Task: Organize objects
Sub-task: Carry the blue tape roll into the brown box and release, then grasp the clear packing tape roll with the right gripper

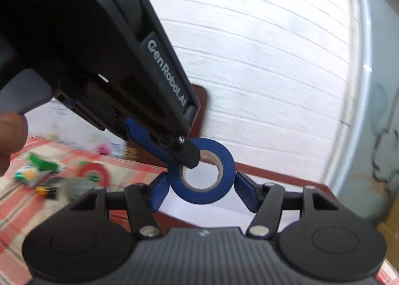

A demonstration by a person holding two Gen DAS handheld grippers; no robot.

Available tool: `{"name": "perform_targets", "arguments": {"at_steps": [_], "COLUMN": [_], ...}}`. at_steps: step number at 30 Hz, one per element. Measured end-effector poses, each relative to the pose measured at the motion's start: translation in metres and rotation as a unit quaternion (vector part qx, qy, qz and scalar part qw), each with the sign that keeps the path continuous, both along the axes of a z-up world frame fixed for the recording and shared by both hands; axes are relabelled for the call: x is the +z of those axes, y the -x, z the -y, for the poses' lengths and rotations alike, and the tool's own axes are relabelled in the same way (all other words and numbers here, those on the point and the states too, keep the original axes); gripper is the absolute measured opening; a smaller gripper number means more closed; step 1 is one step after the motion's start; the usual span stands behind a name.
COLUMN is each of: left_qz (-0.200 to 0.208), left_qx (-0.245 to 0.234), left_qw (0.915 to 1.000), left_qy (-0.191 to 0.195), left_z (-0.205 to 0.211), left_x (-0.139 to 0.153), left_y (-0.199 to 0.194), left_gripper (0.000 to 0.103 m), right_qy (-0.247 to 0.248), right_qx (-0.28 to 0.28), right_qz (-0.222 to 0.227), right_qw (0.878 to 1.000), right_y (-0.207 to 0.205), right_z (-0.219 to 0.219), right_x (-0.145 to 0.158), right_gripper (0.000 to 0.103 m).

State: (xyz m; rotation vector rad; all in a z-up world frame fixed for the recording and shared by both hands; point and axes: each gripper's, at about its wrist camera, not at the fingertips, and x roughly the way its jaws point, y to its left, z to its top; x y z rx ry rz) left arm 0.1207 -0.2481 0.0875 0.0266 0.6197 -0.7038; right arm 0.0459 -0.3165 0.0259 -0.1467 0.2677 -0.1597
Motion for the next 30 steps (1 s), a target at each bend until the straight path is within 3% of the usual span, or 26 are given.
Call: {"name": "perform_targets", "arguments": {"at_steps": [2,4,7,13,17,19,22,23,24,25,26,27,30], "left_qz": [0.024,0.014,0.011,0.031,0.014,-0.007,-0.042,-0.054,-0.067,-0.079,-0.088,-0.094,-0.090], "left_qx": [0.023,0.039,0.048,0.110,0.188,0.223,0.273,0.284,0.293,0.301,0.306,0.310,0.317], "left_qw": [0.9989,0.9983,0.9985,0.9931,0.9801,0.9712,0.9539,0.9499,0.9463,0.9437,0.9419,0.9406,0.9402], "left_qy": [-0.032,-0.040,-0.022,-0.027,-0.063,-0.084,-0.118,-0.119,-0.118,-0.113,-0.107,-0.101,-0.087], "left_z": [0.020,0.023,0.000,-0.072,-0.150,-0.188,-0.236,-0.249,-0.262,-0.274,-0.285,-0.292,-0.309], "left_x": [-0.011,-0.016,-0.012,0.003,-0.016,-0.037,-0.072,-0.082,-0.090,-0.096,-0.100,-0.103,-0.099], "left_y": [-0.005,-0.011,-0.004,0.015,0.022,0.027,0.036,0.041,0.045,0.049,0.055,0.061,0.076], "left_gripper": [0.031,0.030,0.031,0.031,0.031,0.031,0.031,0.032,0.032,0.032,0.032,0.035,0.042], "right_qy": [-0.001,-0.022,-0.047,-0.092,-0.124,-0.138,-0.184,-0.192,-0.190,-0.179,-0.167,-0.161,-0.181], "right_qx": [-0.041,-0.058,-0.058,-0.039,0.022,0.077,0.132,0.143,0.151,0.154,0.153,0.152,0.141], "right_qz": [-0.021,-0.035,-0.009,0.019,0.013,-0.020,-0.083,-0.102,-0.115,-0.118,-0.121,-0.126,-0.136], "right_qw": [0.999,0.997,0.997,0.995,0.992,0.987,0.970,0.965,0.963,0.965,0.966,0.967,0.964], "right_y": [-0.011,-0.009,0.009,0.036,0.059,0.052,0.030,0.021,0.012,0.007,0.000,-0.010,-0.040], "right_z": [0.019,0.032,0.039,0.024,0.006,-0.012,-0.045,-0.055,-0.066,-0.079,-0.090,-0.098,-0.114], "right_x": [-0.011,-0.018,-0.018,-0.016,-0.007,-0.009,-0.017,-0.019,-0.020,-0.026,-0.028,-0.031,-0.037], "right_gripper": [0.068,0.073,0.077,0.075,0.064,0.062,0.063,0.065,0.074,0.082,0.084,0.084,0.102]}}
